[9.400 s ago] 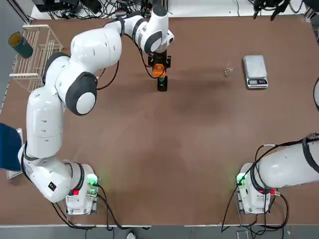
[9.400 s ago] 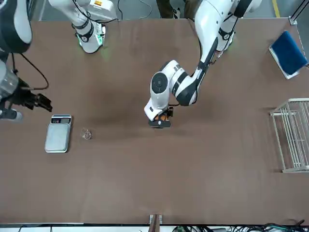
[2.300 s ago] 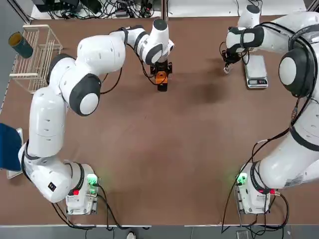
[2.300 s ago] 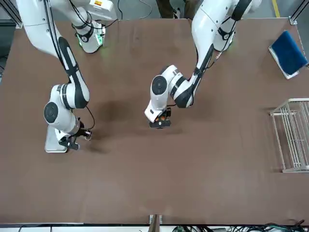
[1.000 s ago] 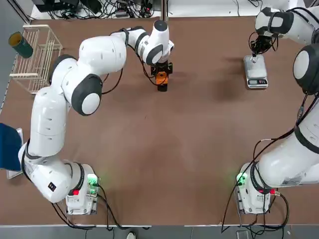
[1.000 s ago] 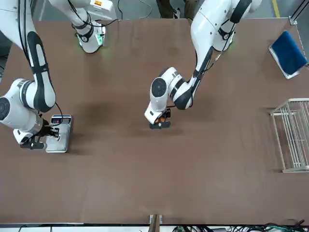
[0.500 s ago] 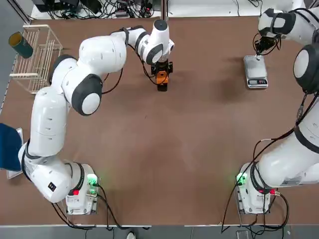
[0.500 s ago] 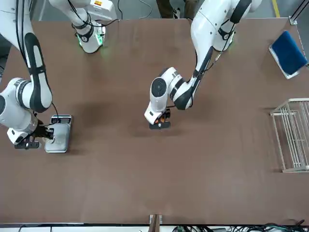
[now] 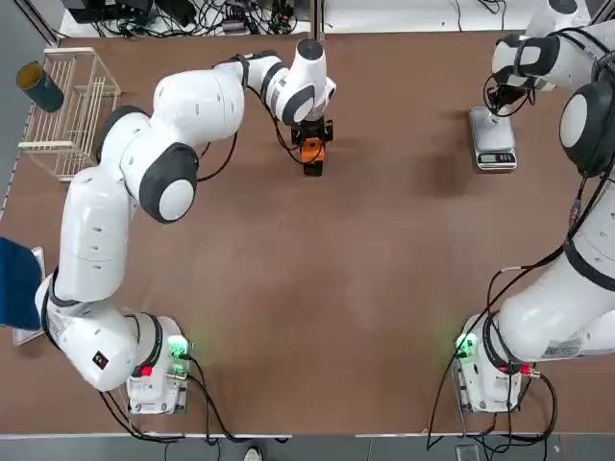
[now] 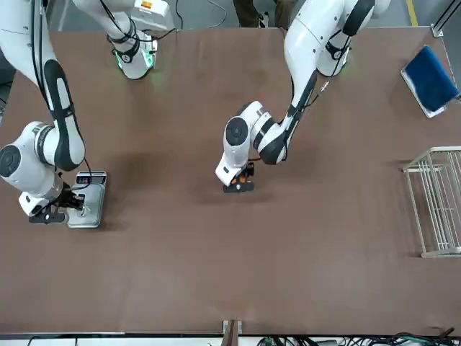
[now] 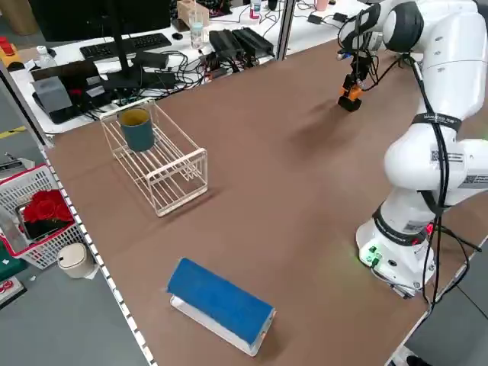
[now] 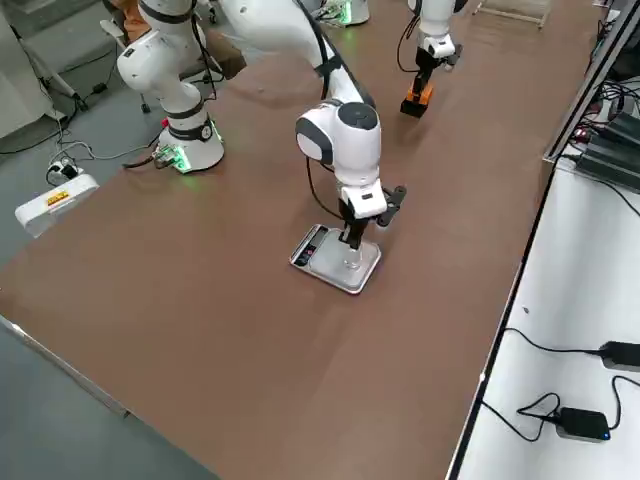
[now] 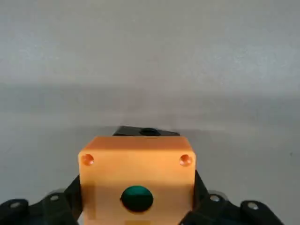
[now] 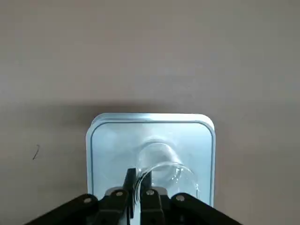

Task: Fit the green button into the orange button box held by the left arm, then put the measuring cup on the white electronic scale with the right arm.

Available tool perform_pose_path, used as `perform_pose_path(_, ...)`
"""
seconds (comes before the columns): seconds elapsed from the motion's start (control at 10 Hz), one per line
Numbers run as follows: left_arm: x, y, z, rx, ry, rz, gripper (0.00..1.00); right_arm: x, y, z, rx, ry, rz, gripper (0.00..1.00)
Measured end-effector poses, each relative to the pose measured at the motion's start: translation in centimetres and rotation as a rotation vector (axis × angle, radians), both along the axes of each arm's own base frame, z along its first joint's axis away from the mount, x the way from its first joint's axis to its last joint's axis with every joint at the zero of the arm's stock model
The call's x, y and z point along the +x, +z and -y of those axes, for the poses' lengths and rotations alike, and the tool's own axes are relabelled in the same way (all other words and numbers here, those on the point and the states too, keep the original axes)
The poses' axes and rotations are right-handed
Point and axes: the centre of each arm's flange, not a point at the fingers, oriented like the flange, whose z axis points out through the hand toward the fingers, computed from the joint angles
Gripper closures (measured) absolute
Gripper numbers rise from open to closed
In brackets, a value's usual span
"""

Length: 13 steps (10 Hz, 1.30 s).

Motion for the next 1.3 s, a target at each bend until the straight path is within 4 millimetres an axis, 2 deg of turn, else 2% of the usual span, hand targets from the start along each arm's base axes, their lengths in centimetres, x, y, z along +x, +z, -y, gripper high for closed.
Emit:
perform_pose_path(0.7,0.03,-0.3,0.03,-0.002,0.0,0.001,0.14,-0.02,-0.1,-0.37,0.002,0.005,-0.006,0.79)
perform_pose_path(1.0,0.11,-0.3,0.12,-0.01,0.001,0.007,0.14,-0.14,-0.25,-0.59,0.006,0.003,-0.022,0.39)
perform_pose_path(1.3,0.12,-0.31,0.13,-0.011,0.001,0.008,0.14,0.01,0.15,-0.88,0.012,0.004,-0.037,0.35)
